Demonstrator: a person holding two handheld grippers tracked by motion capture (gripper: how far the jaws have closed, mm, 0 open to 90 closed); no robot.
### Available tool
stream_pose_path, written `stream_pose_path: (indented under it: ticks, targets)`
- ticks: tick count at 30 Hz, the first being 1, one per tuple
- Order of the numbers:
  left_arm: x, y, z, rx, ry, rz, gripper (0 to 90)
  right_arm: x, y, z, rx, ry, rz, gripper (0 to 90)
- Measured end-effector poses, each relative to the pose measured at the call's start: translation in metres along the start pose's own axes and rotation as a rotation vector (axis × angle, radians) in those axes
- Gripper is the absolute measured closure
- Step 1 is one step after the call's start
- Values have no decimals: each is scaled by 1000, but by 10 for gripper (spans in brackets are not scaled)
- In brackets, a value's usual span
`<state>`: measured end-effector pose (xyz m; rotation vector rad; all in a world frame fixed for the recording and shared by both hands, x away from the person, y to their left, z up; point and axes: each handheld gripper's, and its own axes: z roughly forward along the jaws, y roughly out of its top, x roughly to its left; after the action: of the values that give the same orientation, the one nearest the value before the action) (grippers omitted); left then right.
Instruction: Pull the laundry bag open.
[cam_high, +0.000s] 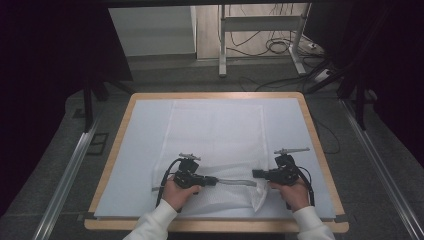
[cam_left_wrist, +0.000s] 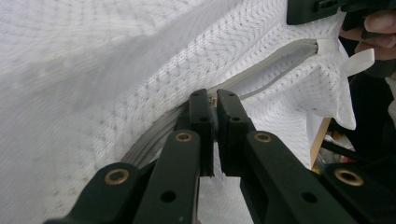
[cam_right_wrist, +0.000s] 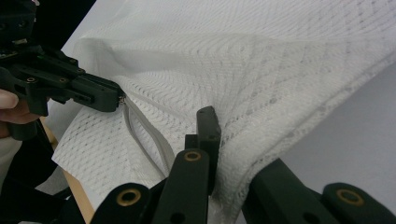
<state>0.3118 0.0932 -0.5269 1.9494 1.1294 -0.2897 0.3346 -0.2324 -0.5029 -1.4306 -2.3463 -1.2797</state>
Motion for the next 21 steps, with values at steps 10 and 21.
stream_pose_path:
  ticks: [10,21]
  targets:
    - [4,-3,-5,3,-1,-6,868,0,0,0,3,-2,0,886]
    - [7,-5,-11,-7,4,-13,868,-1,0,1,5,-4,5,885]
